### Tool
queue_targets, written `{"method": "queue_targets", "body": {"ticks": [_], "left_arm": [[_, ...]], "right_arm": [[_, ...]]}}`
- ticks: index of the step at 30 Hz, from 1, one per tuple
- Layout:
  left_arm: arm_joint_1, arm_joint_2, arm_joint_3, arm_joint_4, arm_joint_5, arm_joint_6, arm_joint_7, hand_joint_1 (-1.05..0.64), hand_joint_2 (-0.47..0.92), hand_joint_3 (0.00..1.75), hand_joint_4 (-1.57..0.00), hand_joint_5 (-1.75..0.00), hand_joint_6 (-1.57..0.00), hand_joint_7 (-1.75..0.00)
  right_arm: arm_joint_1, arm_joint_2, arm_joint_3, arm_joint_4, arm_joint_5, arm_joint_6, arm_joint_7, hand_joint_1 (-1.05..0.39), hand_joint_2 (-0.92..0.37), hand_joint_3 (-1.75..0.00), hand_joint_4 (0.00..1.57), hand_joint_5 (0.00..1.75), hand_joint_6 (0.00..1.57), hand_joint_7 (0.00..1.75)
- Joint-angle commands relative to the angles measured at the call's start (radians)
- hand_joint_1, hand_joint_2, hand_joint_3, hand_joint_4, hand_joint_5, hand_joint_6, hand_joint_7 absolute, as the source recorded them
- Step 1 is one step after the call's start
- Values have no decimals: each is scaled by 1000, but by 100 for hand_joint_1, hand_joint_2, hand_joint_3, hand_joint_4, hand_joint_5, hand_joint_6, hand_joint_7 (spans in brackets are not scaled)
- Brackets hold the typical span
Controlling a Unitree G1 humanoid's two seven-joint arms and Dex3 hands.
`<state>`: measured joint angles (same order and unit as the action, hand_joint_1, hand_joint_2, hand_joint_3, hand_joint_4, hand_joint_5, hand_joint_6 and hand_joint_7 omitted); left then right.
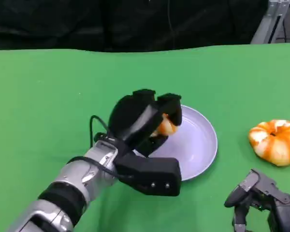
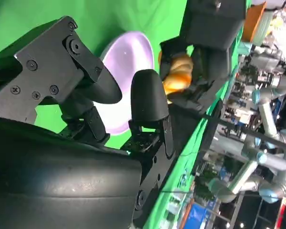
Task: Grasp the bread from the table and place it into the plate.
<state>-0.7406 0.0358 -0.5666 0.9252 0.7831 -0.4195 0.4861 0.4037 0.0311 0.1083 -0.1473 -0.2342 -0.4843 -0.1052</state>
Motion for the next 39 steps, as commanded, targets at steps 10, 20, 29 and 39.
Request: {"method": "queue_targets", "body": {"ticks": [10, 20, 29, 39], "left_arm": [[-19, 33, -41, -141, -16, 148, -421, -85, 92, 33, -3, -12, -8, 0], [30, 85, -15, -276, -46, 156, -523, -103, 92, 54, 0, 0, -3, -1], [220, 201, 102, -592, -167, 123, -563, -80, 92, 40, -15, -10, -17, -8], [431, 228, 255, -697, -356, 15, -533, -62, 92, 26, -37, -28, -34, -11]], "right_arm": [[18, -6, 8, -18, -6, -5, -11, -4, -37, -148, 82, 175, 69, 156], [19, -15, 3, -26, 11, 4, -1, -6, -37, -149, 82, 175, 69, 157], [5, -22, -11, -15, 18, -8, -1, -7, -36, -148, 82, 175, 69, 157], [9, -24, -12, -20, 18, -5, 7, -5, -37, -148, 81, 175, 68, 157]]}}
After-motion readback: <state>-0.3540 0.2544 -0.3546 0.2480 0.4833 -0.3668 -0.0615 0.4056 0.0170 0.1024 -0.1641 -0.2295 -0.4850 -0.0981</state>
